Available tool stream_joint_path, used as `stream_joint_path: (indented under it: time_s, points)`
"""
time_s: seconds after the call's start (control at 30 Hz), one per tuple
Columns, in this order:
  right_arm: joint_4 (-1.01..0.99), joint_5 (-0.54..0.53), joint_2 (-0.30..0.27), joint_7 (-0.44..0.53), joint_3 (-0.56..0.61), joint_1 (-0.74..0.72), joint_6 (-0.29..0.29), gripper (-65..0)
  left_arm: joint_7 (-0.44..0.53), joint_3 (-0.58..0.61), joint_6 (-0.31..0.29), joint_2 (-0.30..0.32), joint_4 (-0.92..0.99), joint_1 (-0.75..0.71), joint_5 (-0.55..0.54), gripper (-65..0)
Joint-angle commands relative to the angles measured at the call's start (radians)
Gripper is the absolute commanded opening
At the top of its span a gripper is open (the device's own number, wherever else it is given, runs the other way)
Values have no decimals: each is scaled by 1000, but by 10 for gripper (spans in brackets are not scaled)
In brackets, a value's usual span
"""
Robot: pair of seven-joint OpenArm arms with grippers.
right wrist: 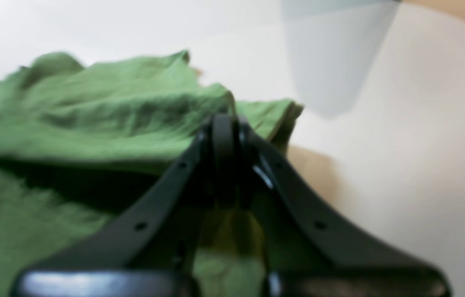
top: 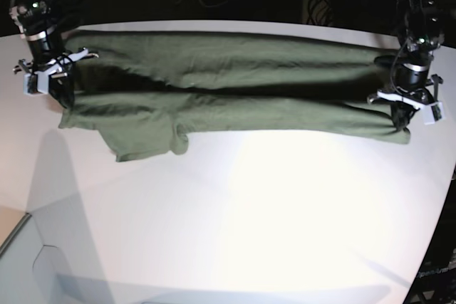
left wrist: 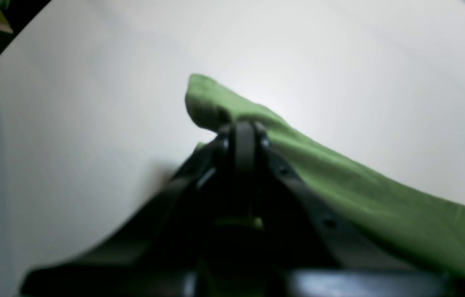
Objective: Layout the t-shirt on the table in an organized manner, then fold the t-shirt properly
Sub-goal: 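Lift the hem side with both grippers and fold it over toward the collar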
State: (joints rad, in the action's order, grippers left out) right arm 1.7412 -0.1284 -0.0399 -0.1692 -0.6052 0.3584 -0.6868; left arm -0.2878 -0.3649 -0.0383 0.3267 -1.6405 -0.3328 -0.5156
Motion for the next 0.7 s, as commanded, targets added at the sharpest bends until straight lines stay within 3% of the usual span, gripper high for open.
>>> stream_joint_path:
  time_s: [0.0,0.67]
  points:
    - [15,-15,-15,27,-20,3,-11,-650,28,-9,-1,15,-14,-4,4,-647]
    - [-8,-14,-10,32,-14,101,-11,-650,28,-10,-1,24,-16,-67,5,-647]
